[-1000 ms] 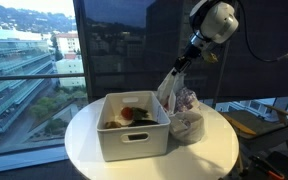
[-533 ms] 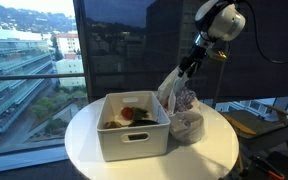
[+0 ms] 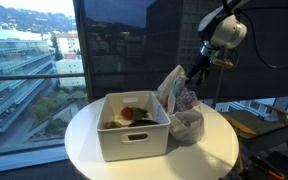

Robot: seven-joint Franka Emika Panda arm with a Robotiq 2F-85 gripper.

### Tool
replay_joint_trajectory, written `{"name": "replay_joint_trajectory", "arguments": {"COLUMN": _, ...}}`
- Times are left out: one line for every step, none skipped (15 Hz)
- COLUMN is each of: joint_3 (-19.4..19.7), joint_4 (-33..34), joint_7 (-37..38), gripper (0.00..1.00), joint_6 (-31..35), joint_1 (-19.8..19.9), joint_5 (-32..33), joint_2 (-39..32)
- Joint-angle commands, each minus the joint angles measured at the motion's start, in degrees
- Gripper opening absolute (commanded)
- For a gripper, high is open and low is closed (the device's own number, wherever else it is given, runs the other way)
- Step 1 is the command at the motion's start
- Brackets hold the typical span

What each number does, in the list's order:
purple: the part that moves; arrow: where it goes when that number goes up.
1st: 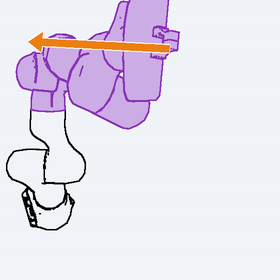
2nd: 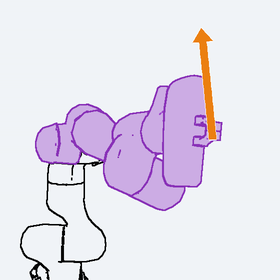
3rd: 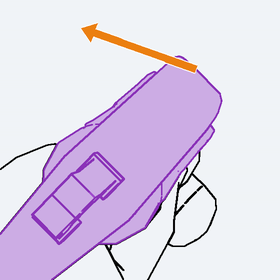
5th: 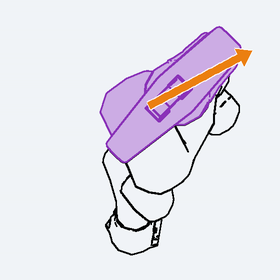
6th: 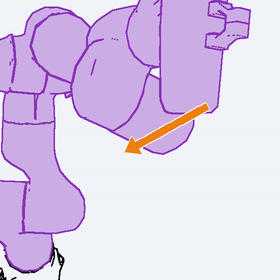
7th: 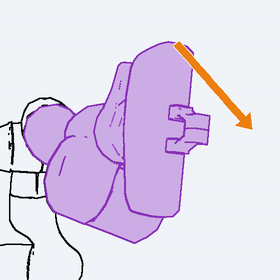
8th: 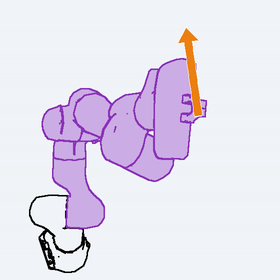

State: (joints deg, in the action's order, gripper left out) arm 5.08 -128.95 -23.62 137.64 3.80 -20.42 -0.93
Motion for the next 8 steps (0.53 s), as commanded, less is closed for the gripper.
{"name": "replay_joint_trajectory", "arguments": {"joint_3": -0.1, "joint_4": 3.5, "joint_7": 2.5, "gripper": 1.00, "joint_6": -1.0, "joint_1": 0.9, "joint_5": 1.3, "joint_2": -4.9}}
{"name": "replay_joint_trajectory", "arguments": {"joint_3": -0.3, "joint_4": 3.8, "joint_7": 2.7, "gripper": 1.00, "joint_6": -1.0, "joint_1": 1.1, "joint_5": 1.4, "joint_2": -5.8}}
{"name": "replay_joint_trajectory", "arguments": {"joint_3": -0.5, "joint_4": 4.1, "joint_7": 2.8, "gripper": 1.00, "joint_6": -0.8, "joint_1": 1.2, "joint_5": 1.4, "joint_2": -6.6}}
{"name": "replay_joint_trajectory", "arguments": {"joint_3": -0.7, "joint_4": 4.4, "joint_7": 2.9, "gripper": 1.00, "joint_6": -0.8, "joint_1": 1.3, "joint_5": 1.5, "joint_2": -7.3}}
{"name": "replay_joint_trajectory", "arguments": {"joint_3": -0.8, "joint_4": 4.7, "joint_7": 2.9, "gripper": 0.98, "joint_6": -0.6, "joint_1": 1.4, "joint_5": 1.4, "joint_2": -7.8}}
{"name": "replay_joint_trajectory", "arguments": {"joint_3": -0.9, "joint_4": 4.8, "joint_7": 2.9, "gripper": 0.95, "joint_6": -0.7, "joint_1": 1.6, "joint_5": 1.5, "joint_2": -8.0}}
{"name": "replay_joint_trajectory", "arguments": {"joint_3": -1.0, "joint_4": 5.0, "joint_7": 3.1, "gripper": 0.97, "joint_6": -0.7, "joint_1": 1.7, "joint_5": 1.5, "joint_2": -8.2}}
{"name": "replay_joint_trajectory", "arguments": {"joint_3": -1.0, "joint_4": 5.3, "joint_7": 3.3, "gripper": 0.72, "joint_6": -0.6, "joint_1": 1.8, "joint_5": 1.6, "joint_2": -8.5}}
